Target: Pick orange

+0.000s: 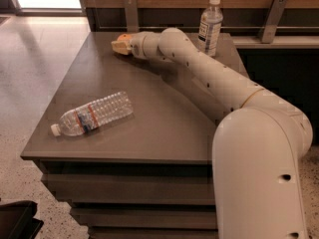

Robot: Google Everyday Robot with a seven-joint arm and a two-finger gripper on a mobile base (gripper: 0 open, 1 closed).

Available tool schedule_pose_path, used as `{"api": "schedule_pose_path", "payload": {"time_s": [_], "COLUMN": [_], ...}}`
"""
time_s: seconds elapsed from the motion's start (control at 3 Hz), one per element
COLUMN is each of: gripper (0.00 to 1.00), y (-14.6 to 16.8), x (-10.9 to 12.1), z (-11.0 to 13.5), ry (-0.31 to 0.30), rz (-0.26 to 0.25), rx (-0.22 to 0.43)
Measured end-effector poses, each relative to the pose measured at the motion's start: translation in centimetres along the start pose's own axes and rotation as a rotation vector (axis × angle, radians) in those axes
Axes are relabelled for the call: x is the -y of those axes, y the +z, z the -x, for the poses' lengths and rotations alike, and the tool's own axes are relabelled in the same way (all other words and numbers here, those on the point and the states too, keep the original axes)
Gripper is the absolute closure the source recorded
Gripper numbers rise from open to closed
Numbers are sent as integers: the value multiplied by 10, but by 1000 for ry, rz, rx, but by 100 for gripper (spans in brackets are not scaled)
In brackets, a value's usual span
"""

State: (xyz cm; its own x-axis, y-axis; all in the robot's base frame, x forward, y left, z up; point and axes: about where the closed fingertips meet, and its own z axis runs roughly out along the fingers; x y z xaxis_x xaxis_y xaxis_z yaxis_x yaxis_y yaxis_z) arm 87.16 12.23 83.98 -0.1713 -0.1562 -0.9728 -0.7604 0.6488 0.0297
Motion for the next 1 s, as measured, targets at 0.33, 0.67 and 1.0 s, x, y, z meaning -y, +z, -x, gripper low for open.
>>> {"api": "schedule_pose_path", "payload": {"time_s": [0.33, 0.67, 1.0], "gripper": [100, 100, 100], "y": [0, 0, 0], "x": [0, 0, 0], "z": [0, 0, 0], "ry": [0, 0, 0], "rz": [0, 0, 0], "rx": [0, 0, 0]}}
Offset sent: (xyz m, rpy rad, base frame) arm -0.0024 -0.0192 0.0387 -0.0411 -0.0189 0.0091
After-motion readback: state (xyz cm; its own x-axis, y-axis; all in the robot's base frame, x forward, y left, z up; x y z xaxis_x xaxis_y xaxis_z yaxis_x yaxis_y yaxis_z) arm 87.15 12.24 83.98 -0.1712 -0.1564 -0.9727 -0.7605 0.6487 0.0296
